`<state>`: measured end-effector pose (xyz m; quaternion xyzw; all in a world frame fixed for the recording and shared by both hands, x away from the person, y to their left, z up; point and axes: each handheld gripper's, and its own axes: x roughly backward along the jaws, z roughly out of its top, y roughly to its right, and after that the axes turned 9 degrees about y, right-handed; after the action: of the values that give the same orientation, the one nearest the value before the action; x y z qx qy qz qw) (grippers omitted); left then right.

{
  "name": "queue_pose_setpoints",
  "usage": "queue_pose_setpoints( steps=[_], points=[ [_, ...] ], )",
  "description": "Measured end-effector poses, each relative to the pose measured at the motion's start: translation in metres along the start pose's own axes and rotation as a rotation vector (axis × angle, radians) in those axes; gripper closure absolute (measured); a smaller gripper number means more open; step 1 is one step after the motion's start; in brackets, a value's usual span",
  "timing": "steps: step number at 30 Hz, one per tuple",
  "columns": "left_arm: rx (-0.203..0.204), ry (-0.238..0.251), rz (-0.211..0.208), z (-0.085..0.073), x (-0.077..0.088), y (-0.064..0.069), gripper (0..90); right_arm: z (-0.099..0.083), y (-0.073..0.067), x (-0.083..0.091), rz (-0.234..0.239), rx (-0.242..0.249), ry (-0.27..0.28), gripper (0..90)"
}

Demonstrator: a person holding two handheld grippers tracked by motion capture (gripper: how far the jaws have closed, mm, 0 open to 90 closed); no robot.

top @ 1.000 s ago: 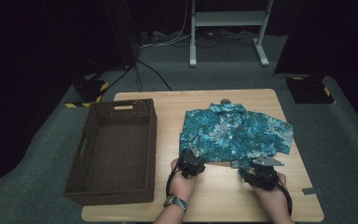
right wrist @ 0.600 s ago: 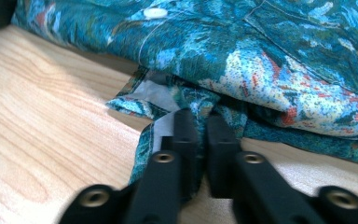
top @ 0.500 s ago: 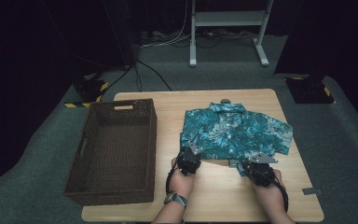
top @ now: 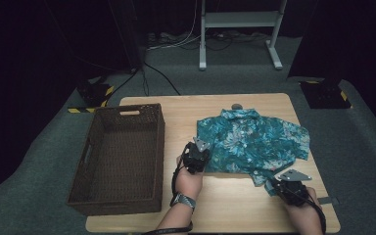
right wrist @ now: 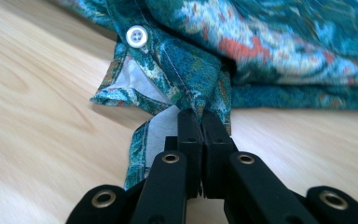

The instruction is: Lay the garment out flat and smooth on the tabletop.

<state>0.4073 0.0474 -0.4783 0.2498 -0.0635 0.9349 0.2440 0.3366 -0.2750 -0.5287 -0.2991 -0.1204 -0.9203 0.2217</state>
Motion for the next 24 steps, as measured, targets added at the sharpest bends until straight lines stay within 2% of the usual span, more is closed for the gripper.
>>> queue_pose_setpoints(
  steps=[4,8,10,12,18,20,24],
  points=[
    [-0.005,-0.013,-0.012,-0.002,0.001,0.003,84.0,-0.008,0.013,0.010,-0.018,-0.028,0.000,81.7],
    [-0.008,-0.052,-0.001,-0.017,-0.001,0.005,73.0,-0.010,0.016,0.015,0.003,-0.063,0.029,71.0],
    [0.008,-0.073,0.003,-0.027,-0.001,0.004,69.6,-0.010,0.016,0.019,0.001,-0.069,0.052,70.1],
    [0.005,-0.095,0.008,-0.036,0.000,0.003,66.7,-0.010,0.019,0.022,-0.007,-0.076,0.069,69.8],
    [-0.006,-0.117,0.018,-0.051,0.015,0.002,57.6,-0.015,0.039,0.030,-0.046,-0.132,0.098,69.3],
    [-0.025,-0.126,0.008,-0.055,0.019,0.004,55.6,-0.017,0.045,0.032,-0.058,-0.148,0.104,69.4],
    [0.014,-0.119,-0.037,-0.063,0.028,0.010,49.8,-0.020,0.049,0.032,-0.073,-0.154,0.104,69.1]
  ],
)
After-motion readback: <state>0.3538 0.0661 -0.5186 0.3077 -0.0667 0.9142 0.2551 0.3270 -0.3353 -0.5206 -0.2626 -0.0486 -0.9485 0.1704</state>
